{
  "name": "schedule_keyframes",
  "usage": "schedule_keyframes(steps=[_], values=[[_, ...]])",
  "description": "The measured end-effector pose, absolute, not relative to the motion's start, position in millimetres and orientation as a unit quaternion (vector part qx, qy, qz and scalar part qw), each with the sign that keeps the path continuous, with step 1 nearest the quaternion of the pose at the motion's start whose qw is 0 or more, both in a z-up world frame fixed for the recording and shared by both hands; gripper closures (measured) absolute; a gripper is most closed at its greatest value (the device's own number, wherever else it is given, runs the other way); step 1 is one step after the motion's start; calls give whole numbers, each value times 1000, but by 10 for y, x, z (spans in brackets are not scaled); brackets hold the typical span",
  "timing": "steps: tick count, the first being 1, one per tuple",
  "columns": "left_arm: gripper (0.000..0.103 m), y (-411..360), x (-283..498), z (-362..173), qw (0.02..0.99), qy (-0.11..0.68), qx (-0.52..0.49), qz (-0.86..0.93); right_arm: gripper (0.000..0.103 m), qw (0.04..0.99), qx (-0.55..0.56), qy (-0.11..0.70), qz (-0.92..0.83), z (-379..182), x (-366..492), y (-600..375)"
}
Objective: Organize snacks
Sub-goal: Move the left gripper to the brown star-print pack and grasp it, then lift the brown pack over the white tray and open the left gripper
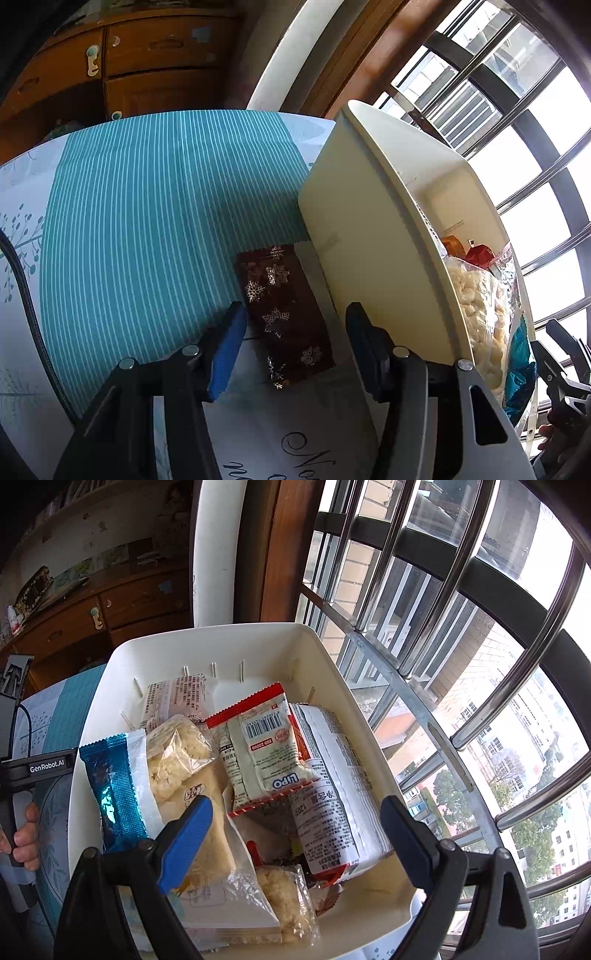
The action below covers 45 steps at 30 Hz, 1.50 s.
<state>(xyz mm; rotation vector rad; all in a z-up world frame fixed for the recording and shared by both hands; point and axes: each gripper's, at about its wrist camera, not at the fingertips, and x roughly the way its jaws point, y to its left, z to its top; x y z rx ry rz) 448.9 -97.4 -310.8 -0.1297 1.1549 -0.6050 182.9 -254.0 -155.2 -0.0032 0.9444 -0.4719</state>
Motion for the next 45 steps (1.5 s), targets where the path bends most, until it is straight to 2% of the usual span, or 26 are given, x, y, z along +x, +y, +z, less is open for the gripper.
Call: schedule_keyframes(steps=[3, 7, 8, 15, 17, 18, 19, 30, 45], values=[[54, -1001, 4475, -3103, 797, 535, -51, -276, 10, 865, -2, 449, -225, -1535, 1828, -2539], [57, -1123, 4369, -3077, 811, 519, 12, -270, 10, 865, -1, 448, -226, -1517, 1821, -2552], [60, -1128, 4360, -3077, 810, 520, 10, -272, 10, 865, 0, 447, -226, -1513, 1818, -2555], [64, -1149, 4345, -3065, 813, 515, 15, -270, 10, 867, 2, 445, -227, -1488, 1812, -2562], [65, -1139, 4325, -3066, 815, 513, 9, -267, 10, 867, 2, 444, -225, -1484, 1814, -2558], [72, -1130, 4307, -3073, 816, 512, 5, -269, 10, 868, 2, 443, -226, -1483, 1813, -2557], [74, -1110, 4280, -3085, 814, 513, -4, -274, 10, 868, 3, 443, -225, -1483, 1816, -2558], [84, -947, 4152, -3116, 819, 510, -62, -257, 10, 869, 10, 440, -226, -1472, 1781, -2583], [91, -539, 3731, -2835, 837, 500, -96, -199, 10, 876, -20, 438, -202, -1359, 1746, -2678]])
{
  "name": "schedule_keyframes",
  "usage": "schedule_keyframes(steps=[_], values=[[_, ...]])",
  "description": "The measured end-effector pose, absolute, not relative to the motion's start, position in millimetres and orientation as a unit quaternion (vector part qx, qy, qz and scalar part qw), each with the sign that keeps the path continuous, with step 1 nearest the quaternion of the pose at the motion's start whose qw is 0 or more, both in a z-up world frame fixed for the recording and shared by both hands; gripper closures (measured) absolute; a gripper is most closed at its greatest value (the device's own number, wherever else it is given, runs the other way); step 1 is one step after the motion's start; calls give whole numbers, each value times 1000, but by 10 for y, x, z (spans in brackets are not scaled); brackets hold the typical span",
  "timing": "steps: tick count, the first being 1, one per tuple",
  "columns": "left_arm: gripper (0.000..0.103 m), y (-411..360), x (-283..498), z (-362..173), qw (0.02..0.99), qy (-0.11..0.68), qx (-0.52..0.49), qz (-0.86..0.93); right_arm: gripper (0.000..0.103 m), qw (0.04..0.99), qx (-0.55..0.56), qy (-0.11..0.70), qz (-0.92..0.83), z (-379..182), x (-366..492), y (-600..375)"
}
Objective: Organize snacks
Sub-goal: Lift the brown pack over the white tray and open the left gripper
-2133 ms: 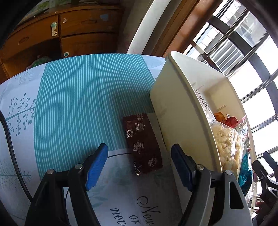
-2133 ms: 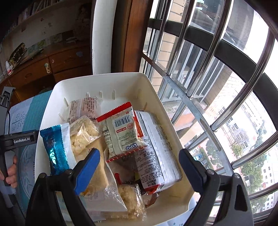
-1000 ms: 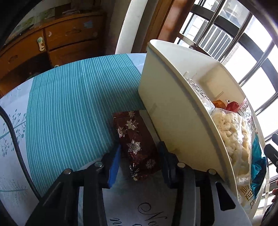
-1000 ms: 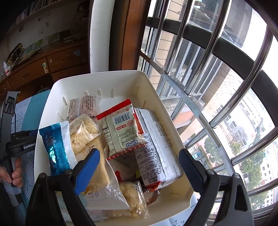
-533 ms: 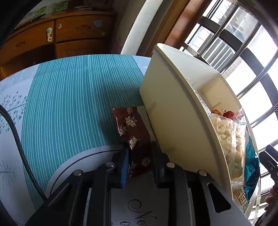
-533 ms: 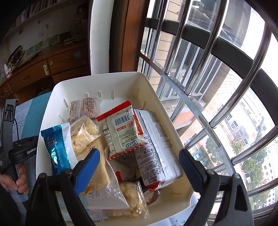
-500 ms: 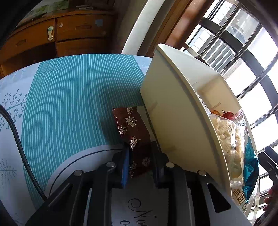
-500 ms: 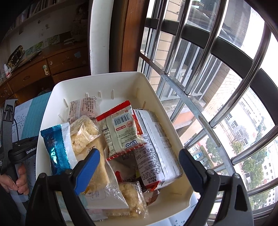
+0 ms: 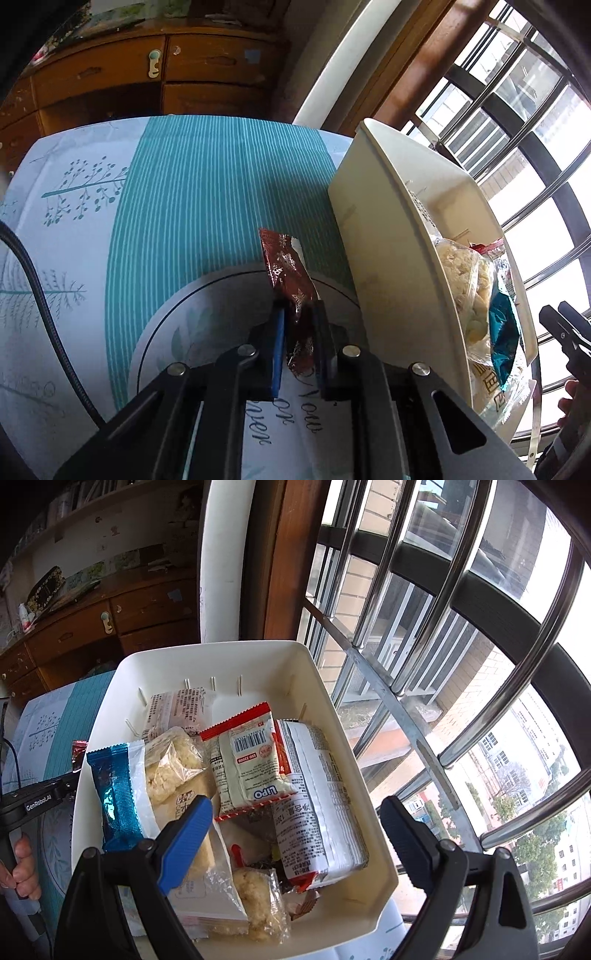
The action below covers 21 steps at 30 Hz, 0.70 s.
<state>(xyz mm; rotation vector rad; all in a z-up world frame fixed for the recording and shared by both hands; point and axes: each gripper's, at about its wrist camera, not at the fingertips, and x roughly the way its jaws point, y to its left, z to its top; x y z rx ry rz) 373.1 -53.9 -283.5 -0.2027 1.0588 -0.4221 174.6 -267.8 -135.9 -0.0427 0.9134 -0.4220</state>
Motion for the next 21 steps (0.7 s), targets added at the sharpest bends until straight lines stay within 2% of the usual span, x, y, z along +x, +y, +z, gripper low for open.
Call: schedule_keyframes(steps=[12, 21], values=[[92, -440, 3081, -2090, 878, 419, -155, -170, 10, 891, -11, 429, -148, -1231, 1646, -2960], [92, -1003, 2763, -1765, 883, 410, -129, -188, 10, 886, 6, 455, -88, -1322, 1578, -2974]])
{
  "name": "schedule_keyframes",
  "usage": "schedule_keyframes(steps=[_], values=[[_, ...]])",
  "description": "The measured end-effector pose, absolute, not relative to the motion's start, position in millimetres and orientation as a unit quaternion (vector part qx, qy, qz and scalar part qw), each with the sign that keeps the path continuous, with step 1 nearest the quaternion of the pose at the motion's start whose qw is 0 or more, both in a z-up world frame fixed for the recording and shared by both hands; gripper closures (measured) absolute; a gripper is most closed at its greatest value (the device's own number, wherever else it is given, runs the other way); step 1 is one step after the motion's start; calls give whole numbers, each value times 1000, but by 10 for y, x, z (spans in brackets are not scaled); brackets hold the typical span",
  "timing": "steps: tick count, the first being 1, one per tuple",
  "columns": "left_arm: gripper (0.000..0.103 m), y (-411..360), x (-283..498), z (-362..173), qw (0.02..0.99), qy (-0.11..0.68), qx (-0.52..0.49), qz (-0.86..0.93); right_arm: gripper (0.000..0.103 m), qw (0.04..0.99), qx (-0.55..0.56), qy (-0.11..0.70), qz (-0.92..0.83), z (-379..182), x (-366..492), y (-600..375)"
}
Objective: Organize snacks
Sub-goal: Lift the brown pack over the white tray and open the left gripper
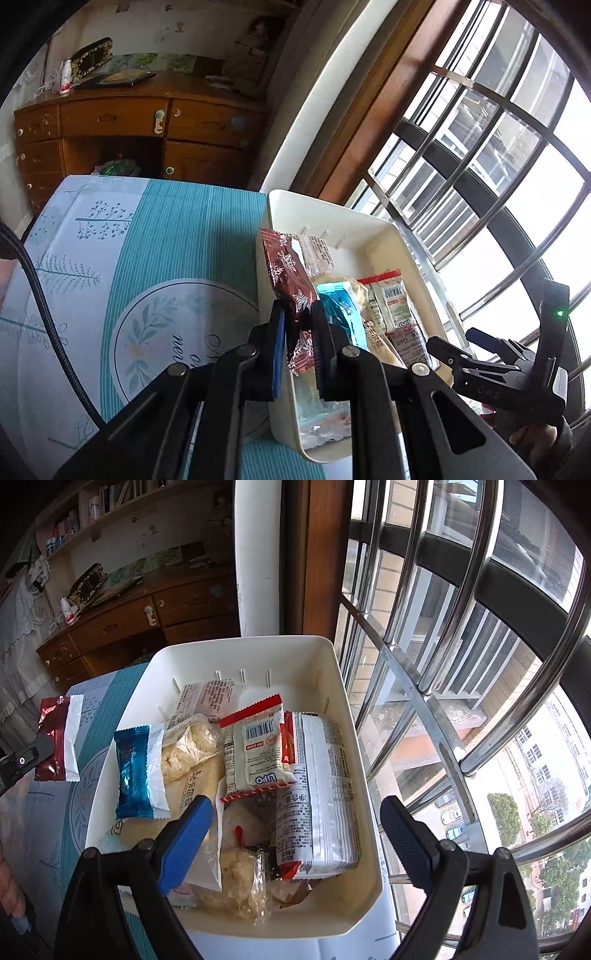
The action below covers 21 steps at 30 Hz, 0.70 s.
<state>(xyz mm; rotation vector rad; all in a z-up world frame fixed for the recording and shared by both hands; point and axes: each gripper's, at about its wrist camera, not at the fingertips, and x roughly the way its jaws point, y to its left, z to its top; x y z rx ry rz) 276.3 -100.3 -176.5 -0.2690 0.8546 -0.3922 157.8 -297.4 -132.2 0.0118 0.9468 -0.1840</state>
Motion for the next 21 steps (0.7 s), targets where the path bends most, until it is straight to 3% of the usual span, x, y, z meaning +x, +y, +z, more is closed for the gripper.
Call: schedule_keyframes(steps=[13, 16, 18, 21], values=[[91, -1585, 2653, -1878, 881, 447, -12, -154, 10, 882, -1, 467, -65, -1365, 1510, -3095], [83, -1626, 2680, -1875, 881, 447, 2, -153, 10, 883, 0, 465, -65, -1381, 1486, -3100], [68, -1614, 2681, -1868, 883, 445, 3, -148, 10, 884, -2, 464, -62, -1392, 1465, -3077], [55, -1556, 2677, -1855, 881, 447, -13, -151, 10, 884, -1, 464, -54, -1399, 1422, -3037]])
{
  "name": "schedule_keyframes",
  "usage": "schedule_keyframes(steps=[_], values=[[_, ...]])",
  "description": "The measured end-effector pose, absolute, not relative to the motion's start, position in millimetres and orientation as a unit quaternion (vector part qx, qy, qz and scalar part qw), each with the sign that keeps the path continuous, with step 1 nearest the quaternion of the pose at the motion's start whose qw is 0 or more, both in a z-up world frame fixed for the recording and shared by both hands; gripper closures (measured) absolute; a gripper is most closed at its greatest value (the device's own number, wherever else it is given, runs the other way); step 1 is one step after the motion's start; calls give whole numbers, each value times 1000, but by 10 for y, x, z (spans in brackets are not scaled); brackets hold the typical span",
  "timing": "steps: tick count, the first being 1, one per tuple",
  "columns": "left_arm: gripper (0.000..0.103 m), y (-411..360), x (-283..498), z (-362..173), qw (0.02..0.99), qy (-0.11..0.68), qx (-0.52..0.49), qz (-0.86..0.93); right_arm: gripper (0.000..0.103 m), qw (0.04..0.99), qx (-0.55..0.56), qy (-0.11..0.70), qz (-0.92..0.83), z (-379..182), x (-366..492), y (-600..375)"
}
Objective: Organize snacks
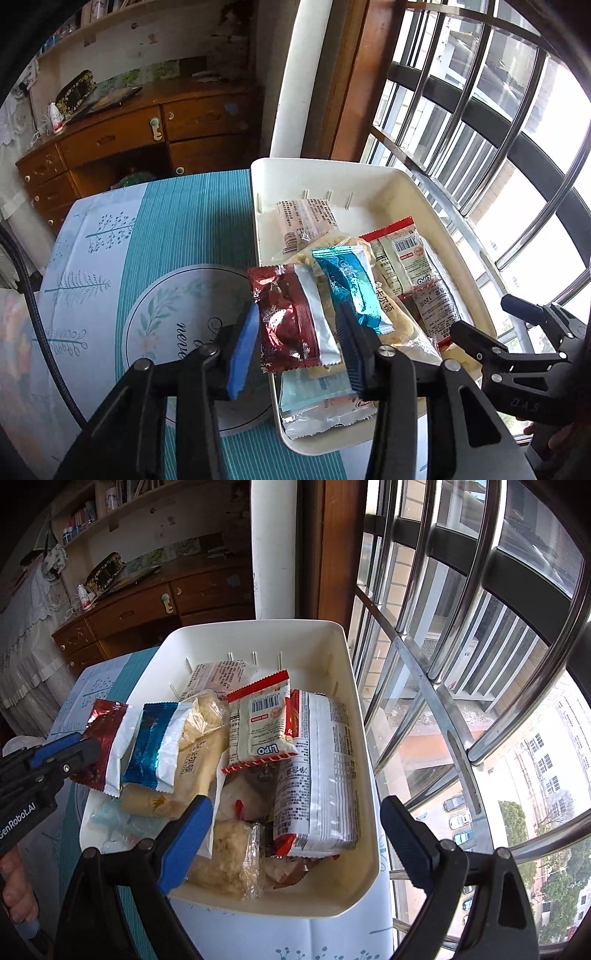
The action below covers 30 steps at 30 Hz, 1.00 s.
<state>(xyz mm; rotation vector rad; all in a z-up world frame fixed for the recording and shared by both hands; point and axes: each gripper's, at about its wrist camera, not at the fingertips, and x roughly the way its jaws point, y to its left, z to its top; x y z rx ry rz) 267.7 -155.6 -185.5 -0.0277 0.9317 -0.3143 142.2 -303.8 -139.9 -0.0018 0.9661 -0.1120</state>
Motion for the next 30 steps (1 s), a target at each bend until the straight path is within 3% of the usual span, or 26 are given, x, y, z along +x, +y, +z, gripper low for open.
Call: schedule_keyframes(steps=[8, 13, 15, 24, 30], values=[[41, -1308, 2483, -1725, 881, 437, -40, -176, 10, 887, -2, 458, -67, -1277, 1213, -2874], [38, -994, 2220, -1572, 874, 448, -34, -186, 10, 889, 2, 449, -85, -1081, 1037, -2699], [29, -836, 2079, -1537, 869, 456, -36, -188, 10, 891, 0, 444, -91, -1008, 920, -2577], [25, -110, 1320, -1512, 856, 495, -34, -149, 10, 883, 28, 463, -74, -1107, 191, -1922], [20, 130, 941, -1328, 849, 513, -27, -123, 10, 849, 72, 523, -24, -1226, -258, -1570]])
